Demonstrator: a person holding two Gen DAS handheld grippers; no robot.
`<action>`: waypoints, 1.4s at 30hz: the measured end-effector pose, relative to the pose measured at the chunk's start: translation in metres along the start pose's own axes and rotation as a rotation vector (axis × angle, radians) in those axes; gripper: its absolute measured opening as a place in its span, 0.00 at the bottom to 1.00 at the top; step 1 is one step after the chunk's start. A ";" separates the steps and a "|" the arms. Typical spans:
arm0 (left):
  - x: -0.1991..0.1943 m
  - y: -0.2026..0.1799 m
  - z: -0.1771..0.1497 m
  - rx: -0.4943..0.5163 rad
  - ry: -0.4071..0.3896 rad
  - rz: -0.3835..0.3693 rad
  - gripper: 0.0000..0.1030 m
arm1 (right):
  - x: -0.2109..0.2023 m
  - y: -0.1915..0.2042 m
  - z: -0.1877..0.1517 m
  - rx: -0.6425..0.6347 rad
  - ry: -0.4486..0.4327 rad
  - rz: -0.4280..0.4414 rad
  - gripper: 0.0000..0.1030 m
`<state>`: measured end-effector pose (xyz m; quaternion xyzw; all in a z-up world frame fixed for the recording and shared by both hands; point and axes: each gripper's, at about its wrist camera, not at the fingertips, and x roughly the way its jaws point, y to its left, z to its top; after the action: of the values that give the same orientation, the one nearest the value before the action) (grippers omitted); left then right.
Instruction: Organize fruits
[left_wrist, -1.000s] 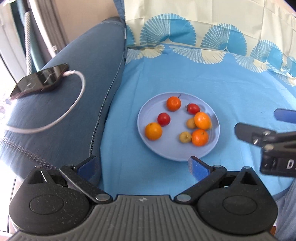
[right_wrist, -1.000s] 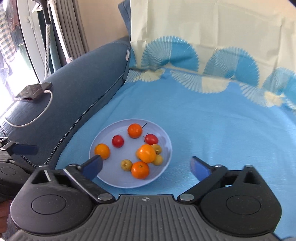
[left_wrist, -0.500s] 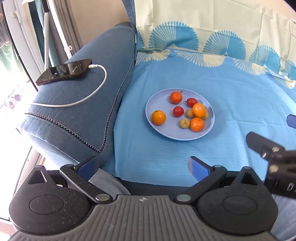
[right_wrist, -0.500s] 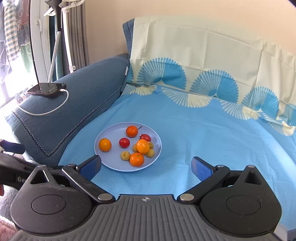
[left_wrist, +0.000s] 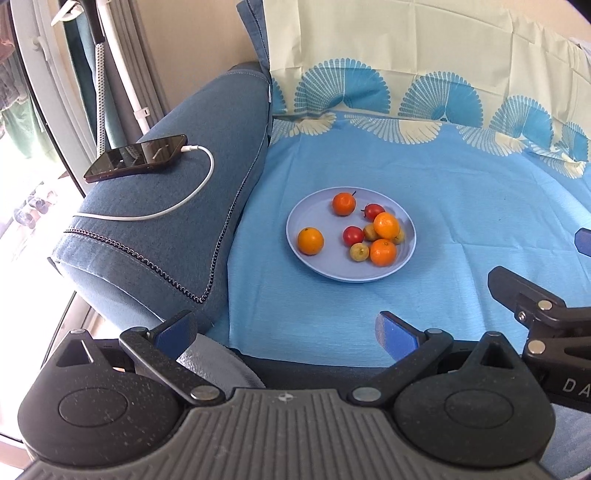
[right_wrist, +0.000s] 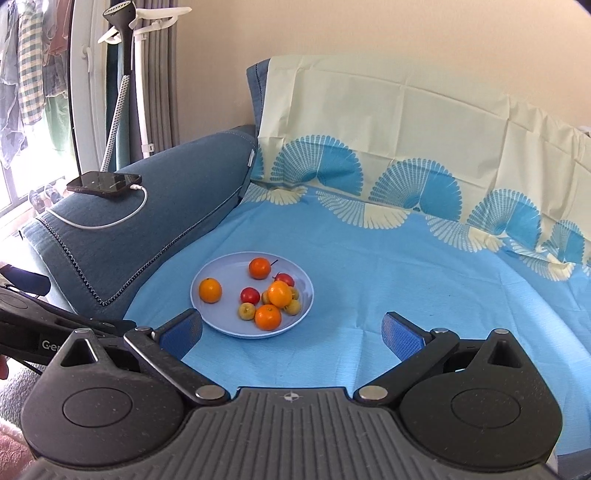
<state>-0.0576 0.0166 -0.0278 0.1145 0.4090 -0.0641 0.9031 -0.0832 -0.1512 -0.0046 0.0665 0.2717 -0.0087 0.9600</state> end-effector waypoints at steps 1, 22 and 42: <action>0.000 0.000 0.000 0.000 0.000 0.001 1.00 | 0.000 0.000 0.000 0.000 0.000 -0.002 0.99; 0.012 0.001 0.001 0.007 0.022 0.027 1.00 | 0.004 0.004 0.000 -0.016 0.014 0.000 0.99; 0.017 0.002 0.003 0.008 0.035 0.030 1.00 | 0.009 0.003 -0.002 -0.004 0.032 0.004 0.99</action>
<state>-0.0441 0.0169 -0.0380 0.1251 0.4226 -0.0503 0.8962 -0.0763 -0.1481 -0.0110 0.0651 0.2868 -0.0053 0.9558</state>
